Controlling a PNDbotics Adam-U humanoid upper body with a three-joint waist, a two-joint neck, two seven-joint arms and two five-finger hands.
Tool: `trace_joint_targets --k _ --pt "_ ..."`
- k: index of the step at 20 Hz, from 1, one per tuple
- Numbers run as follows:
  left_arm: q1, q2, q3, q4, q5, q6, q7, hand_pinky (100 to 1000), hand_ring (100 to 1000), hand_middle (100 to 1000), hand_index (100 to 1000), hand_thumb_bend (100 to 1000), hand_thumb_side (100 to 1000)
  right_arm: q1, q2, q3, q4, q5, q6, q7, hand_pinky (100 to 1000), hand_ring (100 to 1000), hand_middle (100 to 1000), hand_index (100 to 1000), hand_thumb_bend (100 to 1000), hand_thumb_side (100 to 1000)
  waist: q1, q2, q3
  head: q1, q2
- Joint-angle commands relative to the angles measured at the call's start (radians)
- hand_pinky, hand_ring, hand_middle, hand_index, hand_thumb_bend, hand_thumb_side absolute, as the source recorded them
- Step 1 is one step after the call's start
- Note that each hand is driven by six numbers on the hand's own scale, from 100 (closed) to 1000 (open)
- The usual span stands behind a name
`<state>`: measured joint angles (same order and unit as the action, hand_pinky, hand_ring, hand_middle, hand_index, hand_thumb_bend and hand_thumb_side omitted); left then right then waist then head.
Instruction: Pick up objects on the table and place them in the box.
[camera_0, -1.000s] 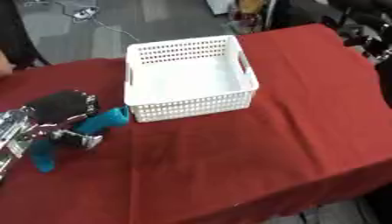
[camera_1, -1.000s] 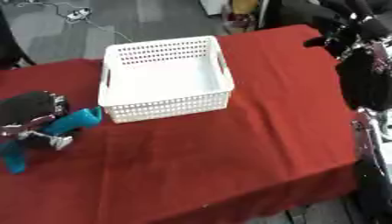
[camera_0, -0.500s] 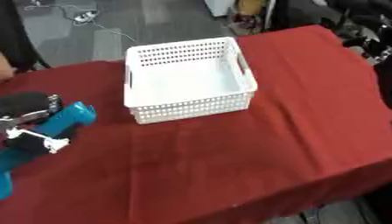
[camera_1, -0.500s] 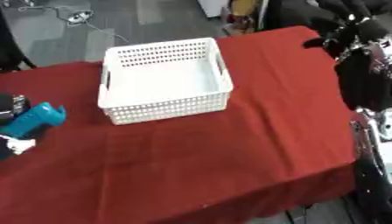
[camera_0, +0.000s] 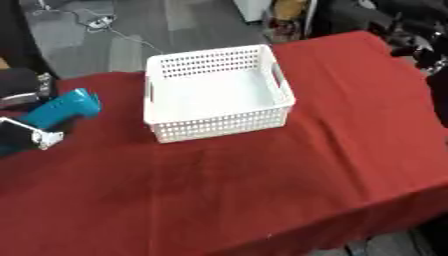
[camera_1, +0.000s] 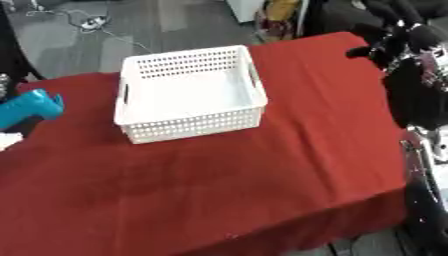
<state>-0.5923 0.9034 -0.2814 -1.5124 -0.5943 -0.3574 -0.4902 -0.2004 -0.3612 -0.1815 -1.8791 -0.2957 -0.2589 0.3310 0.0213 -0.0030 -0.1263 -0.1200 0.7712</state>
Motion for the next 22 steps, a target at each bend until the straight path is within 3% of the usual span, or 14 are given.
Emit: trace_joint_targets --k 1,3,4,6,13,22 --pt "-0.057 0.007 0.027 -0.005 -0.035 -0.002 0.006 100 100 100 101 100 193 -0.005 -0.021 -0.004 -0.009 0.003 0.002 0.001 674 859 912 1000 100 1000 0.001 -0.014 0.0 -0.01 -0.001" --pt "-0.098 -0.006 0.021 0.018 -0.046 -0.008 -0.001 100 100 100 101 100 184 -0.004 -0.021 -0.003 -0.008 0.003 0.003 0.003 675 859 913 1000 100 1000 0.002 -0.017 0.0 -0.01 -0.001" --pt "-0.117 -0.013 0.019 0.031 -0.05 -0.011 -0.004 100 100 100 101 100 234 -0.004 -0.021 -0.003 -0.007 0.002 0.003 0.003 675 859 912 1000 100 1000 0.002 -0.018 0.001 -0.011 -0.001" --pt "-0.159 -0.036 0.013 0.063 -0.06 -0.019 -0.011 100 100 100 101 100 164 -0.005 -0.021 -0.004 -0.007 0.001 0.003 0.002 675 859 912 1000 100 1000 0.002 -0.021 0.0 -0.012 -0.001" --pt "-0.29 -0.15 -0.012 0.186 -0.13 -0.062 -0.026 100 100 100 101 100 154 -0.004 -0.019 0.0 -0.005 -0.002 0.004 0.006 675 859 912 1000 100 1000 0.001 -0.026 -0.001 -0.005 -0.001" --pt "-0.397 -0.27 0.02 0.376 -0.22 -0.084 0.039 100 100 100 101 100 210 -0.012 -0.017 0.005 -0.005 -0.009 0.007 0.01 676 859 912 1000 100 1000 0.001 -0.029 -0.007 0.01 -0.001"
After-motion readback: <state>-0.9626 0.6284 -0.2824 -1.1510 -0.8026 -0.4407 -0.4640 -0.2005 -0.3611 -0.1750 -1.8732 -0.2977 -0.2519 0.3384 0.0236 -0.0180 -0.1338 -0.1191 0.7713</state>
